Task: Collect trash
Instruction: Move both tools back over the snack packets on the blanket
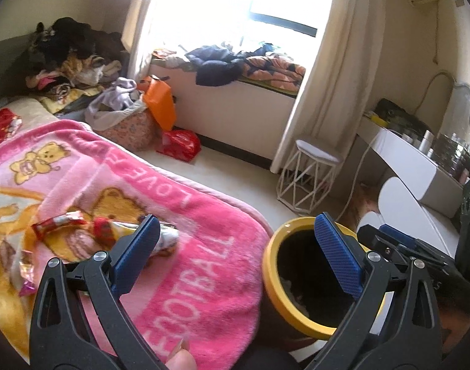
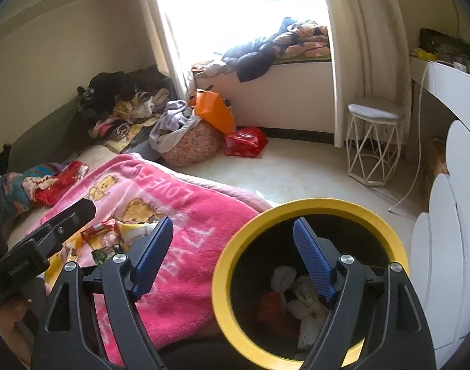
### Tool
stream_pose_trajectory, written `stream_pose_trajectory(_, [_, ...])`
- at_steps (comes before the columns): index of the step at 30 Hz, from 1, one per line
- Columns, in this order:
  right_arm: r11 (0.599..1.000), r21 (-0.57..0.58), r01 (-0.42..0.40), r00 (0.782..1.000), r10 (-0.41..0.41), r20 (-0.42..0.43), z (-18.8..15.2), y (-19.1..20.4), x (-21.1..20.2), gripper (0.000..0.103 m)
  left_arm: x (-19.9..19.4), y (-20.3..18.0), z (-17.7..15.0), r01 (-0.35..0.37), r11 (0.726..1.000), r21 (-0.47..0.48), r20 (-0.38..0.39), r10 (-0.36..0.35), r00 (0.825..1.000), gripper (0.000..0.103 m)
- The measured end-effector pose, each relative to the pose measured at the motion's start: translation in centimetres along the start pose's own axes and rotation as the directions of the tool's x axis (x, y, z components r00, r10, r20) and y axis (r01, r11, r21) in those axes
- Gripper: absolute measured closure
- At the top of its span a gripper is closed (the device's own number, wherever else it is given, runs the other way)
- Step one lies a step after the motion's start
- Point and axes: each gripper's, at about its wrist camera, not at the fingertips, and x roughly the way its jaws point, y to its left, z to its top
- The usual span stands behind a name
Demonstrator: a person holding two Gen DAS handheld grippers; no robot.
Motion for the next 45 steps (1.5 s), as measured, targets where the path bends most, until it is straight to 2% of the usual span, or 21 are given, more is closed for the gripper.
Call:
stream_pose_trajectory(9, [0.997, -0.062, -0.039, 0.999, 0.038, -0.021, 0.6, 3.1, 1.8, 0.025, -1.2, 3.9, 0.3, -0.067, 0.996, -0.054, 0.027, 0.069, 0.997, 0.011])
stream_pose_trajectory(22, [0.982, -0.146, -0.122, 0.991, 0.113, -0.07, 0.7, 8.5, 4.7, 0.025, -2.1, 8.9, 0.1, -0.158, 0.979, -0.127, 0.029, 0.163, 0.986, 0.011])
stream_pose_trajectory(36, [0.971, -0.166, -0.172, 0.98, 0.151, -0.132, 0.7, 11.7, 8.6, 0.024, -2.8, 13.1, -0.6, -0.237, 0.956, -0.176, 0.019, 0.244, 0.97, 0.011])
stream_pose_trajectory(45, [0.977, -0.141, -0.161, 0.975, 0.136, -0.174, 0.4, 13.1, 12.0, 0.024, -2.9, 15.8, -1.6, -0.306, 0.933, -0.192, -0.003, 0.311, 0.95, 0.011])
